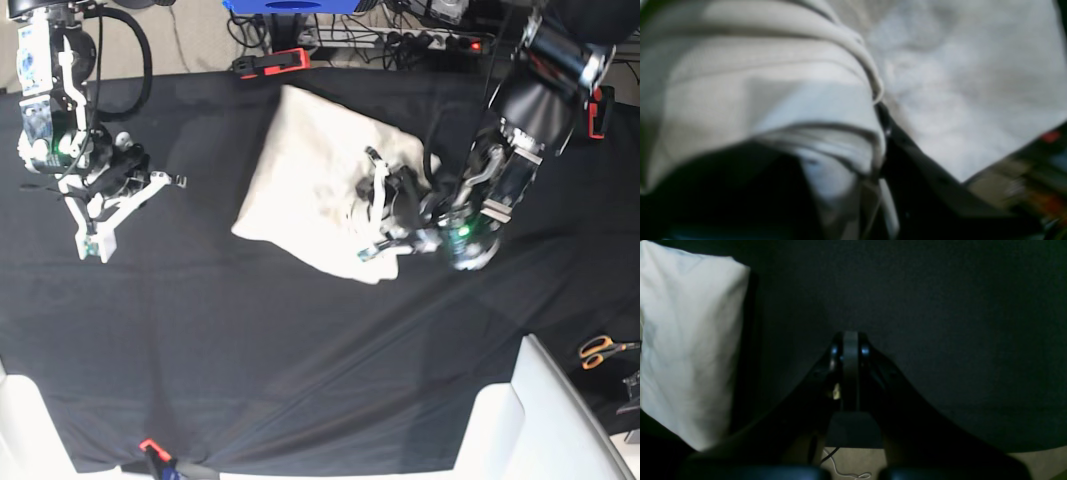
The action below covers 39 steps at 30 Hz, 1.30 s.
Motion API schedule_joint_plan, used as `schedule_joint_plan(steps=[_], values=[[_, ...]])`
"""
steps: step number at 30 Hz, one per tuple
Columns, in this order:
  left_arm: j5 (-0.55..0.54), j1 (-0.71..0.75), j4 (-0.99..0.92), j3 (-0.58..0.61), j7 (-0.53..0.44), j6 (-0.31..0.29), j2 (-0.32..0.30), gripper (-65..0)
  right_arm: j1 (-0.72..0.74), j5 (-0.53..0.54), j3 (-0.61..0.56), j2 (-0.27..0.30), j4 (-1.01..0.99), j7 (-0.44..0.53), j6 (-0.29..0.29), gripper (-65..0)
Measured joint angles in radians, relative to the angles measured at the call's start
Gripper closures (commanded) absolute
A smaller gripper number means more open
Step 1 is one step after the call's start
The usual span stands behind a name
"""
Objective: Fold the T-shirt properly
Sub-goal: 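Rotate and drag the folded shirt with the left gripper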
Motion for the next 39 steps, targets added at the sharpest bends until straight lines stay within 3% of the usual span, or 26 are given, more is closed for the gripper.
schedule_joint_plan(steps=[10, 18, 26, 34, 39], values=[[0.391, -0.097, 0.0, 0.248, 0.012, -0.001, 0.153, 0.0, 0.0, 0.0, 0.003, -0.002, 0.0, 0.0, 0.0, -0.2], [0.613, -0.132, 0.0, 0.376, -0.014, -0.005, 0.232, 0.0, 0.0, 0.0, 0.004, -0.001, -0.001, -0.001, 0.0, -0.2], [0.638, -0.176, 0.0, 0.508, -0.016, -0.053, 0.238, 0.0, 0.0, 0.0, 0.005, -0.002, -0.001, 0.0, 0.0, -0.2], [0.643, -0.181, -0.036, 0.523, -0.133, -0.053, 0.238, 0.0, 0.0, -0.001, 0.005, -0.002, -0.001, 0.0, 0.0, -0.2], [0.754, -0.212, -0.107, 0.637, -0.213, -0.053, 0.243, 0.0, 0.0, -0.001, 0.005, 0.001, -0.002, 0.0, 0.0, -0.2]])
